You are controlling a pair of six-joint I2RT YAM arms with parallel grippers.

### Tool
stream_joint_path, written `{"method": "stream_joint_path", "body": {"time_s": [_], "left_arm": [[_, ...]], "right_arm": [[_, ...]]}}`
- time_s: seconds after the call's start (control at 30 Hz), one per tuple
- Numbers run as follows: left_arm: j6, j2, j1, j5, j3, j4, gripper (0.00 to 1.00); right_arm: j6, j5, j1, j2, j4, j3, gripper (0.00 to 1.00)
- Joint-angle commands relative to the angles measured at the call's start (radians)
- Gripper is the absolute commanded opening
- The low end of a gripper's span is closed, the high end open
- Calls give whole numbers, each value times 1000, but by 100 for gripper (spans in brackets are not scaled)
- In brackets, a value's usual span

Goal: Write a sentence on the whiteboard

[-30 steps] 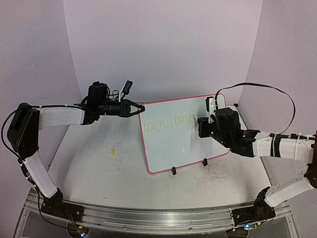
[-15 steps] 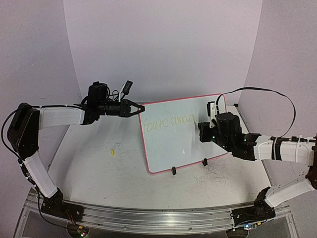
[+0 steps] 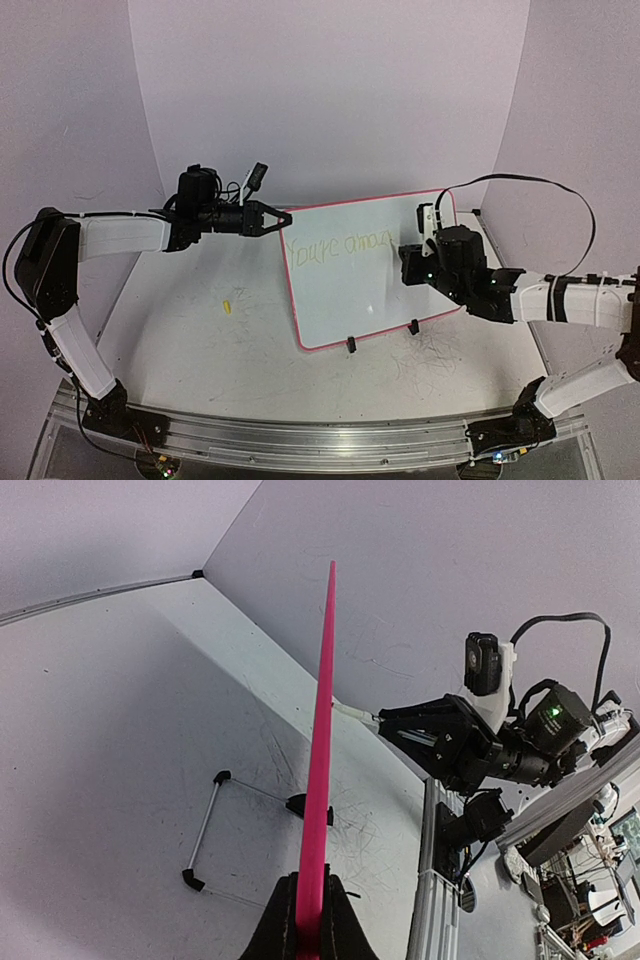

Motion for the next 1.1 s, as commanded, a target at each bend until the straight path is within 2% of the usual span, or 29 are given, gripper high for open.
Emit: {"method": "stream_joint_path", "body": {"time_s": [0.0, 0.47, 1.07], "left_arm": [[16, -32, -3, -19, -4, -22, 0], [17, -32, -3, -18, -4, -22, 0], [16, -34, -3, -18, -5, -22, 0]], "right_arm": [[-24, 31, -4, 32, 44, 58, 0], [-14, 106, -6, 24, 27, 62, 0], [39, 16, -6, -20, -35, -20, 0]]}}
